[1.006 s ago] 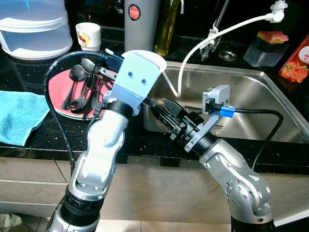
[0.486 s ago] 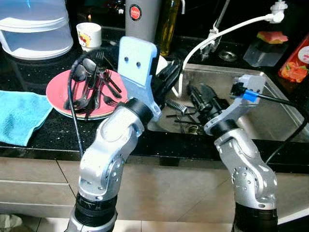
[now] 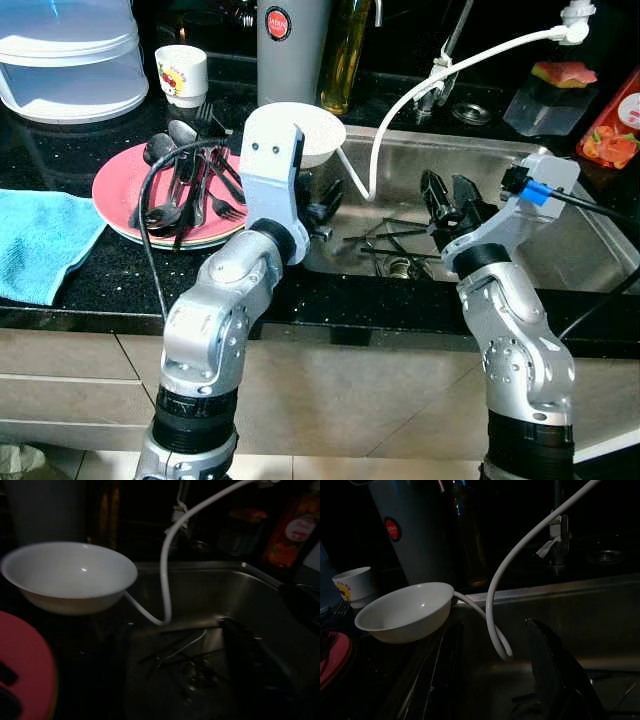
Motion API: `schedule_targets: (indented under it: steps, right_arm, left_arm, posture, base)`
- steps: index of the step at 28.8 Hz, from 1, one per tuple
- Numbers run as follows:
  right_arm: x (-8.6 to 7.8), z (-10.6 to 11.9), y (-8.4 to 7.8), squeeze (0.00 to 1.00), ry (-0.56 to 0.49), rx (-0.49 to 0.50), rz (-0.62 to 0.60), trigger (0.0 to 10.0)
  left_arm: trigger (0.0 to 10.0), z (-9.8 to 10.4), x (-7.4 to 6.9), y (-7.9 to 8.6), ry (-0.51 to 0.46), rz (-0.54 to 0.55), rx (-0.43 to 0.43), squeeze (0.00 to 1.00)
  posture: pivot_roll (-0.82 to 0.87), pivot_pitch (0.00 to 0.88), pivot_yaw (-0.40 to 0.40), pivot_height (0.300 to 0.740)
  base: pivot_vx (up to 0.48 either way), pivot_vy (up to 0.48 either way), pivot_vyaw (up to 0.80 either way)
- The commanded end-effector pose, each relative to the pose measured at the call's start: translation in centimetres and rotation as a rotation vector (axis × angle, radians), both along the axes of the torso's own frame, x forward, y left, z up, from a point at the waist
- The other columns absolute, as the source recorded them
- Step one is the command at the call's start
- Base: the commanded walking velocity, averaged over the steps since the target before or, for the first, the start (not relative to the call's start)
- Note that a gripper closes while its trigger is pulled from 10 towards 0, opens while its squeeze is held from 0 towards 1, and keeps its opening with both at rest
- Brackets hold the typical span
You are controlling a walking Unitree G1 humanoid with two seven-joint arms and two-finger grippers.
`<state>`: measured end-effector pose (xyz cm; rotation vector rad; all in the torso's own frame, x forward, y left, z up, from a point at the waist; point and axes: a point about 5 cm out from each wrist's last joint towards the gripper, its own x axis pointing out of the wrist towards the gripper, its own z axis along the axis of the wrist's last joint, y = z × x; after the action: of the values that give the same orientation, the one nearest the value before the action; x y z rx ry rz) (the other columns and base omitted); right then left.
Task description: Kitchen organization
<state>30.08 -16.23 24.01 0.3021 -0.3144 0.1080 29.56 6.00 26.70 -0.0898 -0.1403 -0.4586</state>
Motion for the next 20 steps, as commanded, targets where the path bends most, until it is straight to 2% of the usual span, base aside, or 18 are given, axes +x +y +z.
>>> schedule_targets:
  steps: [1, 2, 3, 4, 5, 6, 7, 8, 11, 13, 14, 17, 20]
  right_arm:
    - [0.1, -0.2, -0.3, 0.00, 0.005, 0.015, -0.021, 10.0]
    - [0.2, -0.2, -0.2, 0.00, 0.005, 0.017, -0.022, 10.0]
    - [0.2, -0.2, -0.2, 0.00, 0.004, 0.020, -0.021, 10.0]
    - [0.2, -0.2, -0.1, 0.00, 0.002, 0.022, -0.020, 10.0]
    - [0.3, -0.3, 0.0, 0.00, 0.001, 0.025, -0.018, 10.0]
    - [0.3, -0.3, 0.0, 0.00, 0.001, 0.025, -0.018, 10.0]
    - [0.3, -0.3, 0.1, 0.00, -0.001, 0.028, -0.017, 10.0]
    - [0.3, -0.3, 0.1, 0.00, -0.001, 0.028, -0.017, 10.0]
    - [0.4, -0.4, 0.3, 0.00, -0.002, 0.034, -0.016, 10.0]
    - [0.4, -0.5, 0.4, 0.00, -0.002, 0.037, -0.012, 10.0]
    - [0.4, -0.5, 0.4, 0.00, -0.002, 0.037, -0.012, 10.0]
    - [0.5, -0.6, 0.5, 0.00, -0.003, 0.041, -0.010, 10.0]
    - [0.5, -0.6, 0.6, 0.00, -0.004, 0.042, -0.009, 10.0]
  left_arm:
    - [10.0, 0.7, -0.2, -0.2, -0.041, 0.020, 0.065, 1.00]
    - [10.0, 1.0, -0.3, -0.3, -0.050, 0.033, 0.108, 0.86]
    - [10.0, 1.5, -0.5, -0.4, -0.071, 0.040, 0.162, 0.59]
    - [10.0, 2.1, -0.7, -0.5, -0.097, 0.042, 0.220, 0.58]
    - [10.0, 2.7, -0.9, -0.5, -0.141, 0.032, 0.286, 0.22]
    - [10.0, 2.7, -0.9, -0.5, -0.141, 0.032, 0.286, 0.22]
    - [10.0, 3.0, -1.2, -0.4, -0.161, 0.021, 0.328, 0.00]
    - [10.0, 3.0, -1.2, -0.4, -0.161, 0.021, 0.328, 0.00]
    - [10.0, 3.8, -1.7, 0.6, -0.206, -0.042, 0.490, 0.00]
    - [10.0, 3.5, -1.6, 1.7, -0.182, -0.083, 0.617, 0.00]
    - [10.0, 3.5, -1.6, 1.7, -0.182, -0.083, 0.617, 0.00]
    - [10.0, 2.2, -1.3, 3.3, -0.107, -0.083, 0.756, 0.00]
    - [10.0, 1.8, -1.3, 3.6, -0.080, -0.078, 0.791, 0.00]
  posture:
    - [0.20, 0.047, -0.085, 0.740]
    - [0.20, 0.047, -0.085, 0.740]
    - [0.21, 0.050, -0.080, 0.740]
    - [0.22, 0.050, -0.079, 0.740]
    - [0.23, 0.051, -0.072, 0.740]
    - [0.23, 0.051, -0.072, 0.740]
    - [0.23, 0.051, -0.070, 0.740]
    - [0.23, 0.051, -0.070, 0.740]
    - [0.25, 0.052, -0.060, 0.740]
    - [0.26, 0.052, -0.051, 0.740]
    - [0.26, 0.052, -0.051, 0.740]
    - [0.26, 0.053, -0.042, 0.740]
    - [0.26, 0.054, -0.041, 0.740]
  base:
    - [0.000, 0.000, 0.00]
    - [0.000, 0.000, 0.00]
    - [0.000, 0.000, 0.00]
    - [0.000, 0.000, 0.00]
    - [0.000, 0.000, 0.00]
    - [0.000, 0.000, 0.00]
    - [0.000, 0.000, 0.00]
    - [0.000, 0.000, 0.00]
    - [0.000, 0.000, 0.00]
    - [0.000, 0.000, 0.00]
    - [0.000, 0.000, 0.00]
    - [0.000, 0.000, 0.00]
    - [0.000, 0.000, 0.00]
